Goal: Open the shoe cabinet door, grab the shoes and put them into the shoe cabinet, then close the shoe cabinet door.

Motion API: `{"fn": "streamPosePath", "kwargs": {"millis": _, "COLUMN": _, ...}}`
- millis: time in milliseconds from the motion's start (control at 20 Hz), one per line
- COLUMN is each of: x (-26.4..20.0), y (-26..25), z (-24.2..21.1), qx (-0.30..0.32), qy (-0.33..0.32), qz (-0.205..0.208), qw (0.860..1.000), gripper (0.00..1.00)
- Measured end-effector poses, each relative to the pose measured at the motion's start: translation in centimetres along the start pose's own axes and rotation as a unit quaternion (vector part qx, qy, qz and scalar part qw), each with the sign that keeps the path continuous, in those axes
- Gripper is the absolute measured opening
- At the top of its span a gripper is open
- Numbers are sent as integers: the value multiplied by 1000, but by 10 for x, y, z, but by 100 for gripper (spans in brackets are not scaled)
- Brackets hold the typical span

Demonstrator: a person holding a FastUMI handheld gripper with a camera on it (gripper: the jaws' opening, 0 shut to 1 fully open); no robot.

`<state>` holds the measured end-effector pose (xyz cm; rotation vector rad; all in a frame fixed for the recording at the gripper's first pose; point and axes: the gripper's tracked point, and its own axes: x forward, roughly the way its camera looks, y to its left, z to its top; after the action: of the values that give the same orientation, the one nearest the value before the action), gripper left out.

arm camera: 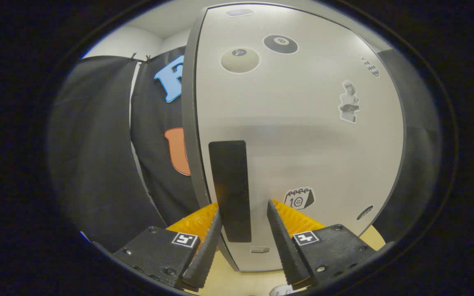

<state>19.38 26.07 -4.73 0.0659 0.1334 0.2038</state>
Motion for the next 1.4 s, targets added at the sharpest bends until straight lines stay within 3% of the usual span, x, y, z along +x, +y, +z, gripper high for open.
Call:
{"fn": "streamPosePath", "kwargs": {"millis": 150, "x": 1, "y": 6, "z": 1, "qx": -3, "qy": 0, "qz": 0, "qw": 1000, "gripper": 63}}
{"fn": "streamPosePath", "kwargs": {"millis": 300, "x": 1, "y": 8, "z": -2, "qx": -8, "qy": -6, "qz": -13, "qw": 1000, "gripper": 42}}
{"fn": "streamPosePath", "kwargs": {"millis": 400, "x": 1, "y": 6, "z": -4, "qx": -16, "qy": -3, "qz": -22, "qw": 1000, "gripper": 39}}
{"fn": "streamPosePath", "kwargs": {"millis": 750, "x": -29, "y": 4, "z": -9, "qx": -28, "qy": 4, "qz": 18, "qw": 999, "gripper": 29}}
{"fn": "streamPosePath", "kwargs": {"millis": 1400, "x": -170, "y": -43, "z": -33, "qx": -40, "qy": 9, "qz": 85, "qw": 995, "gripper": 26}}
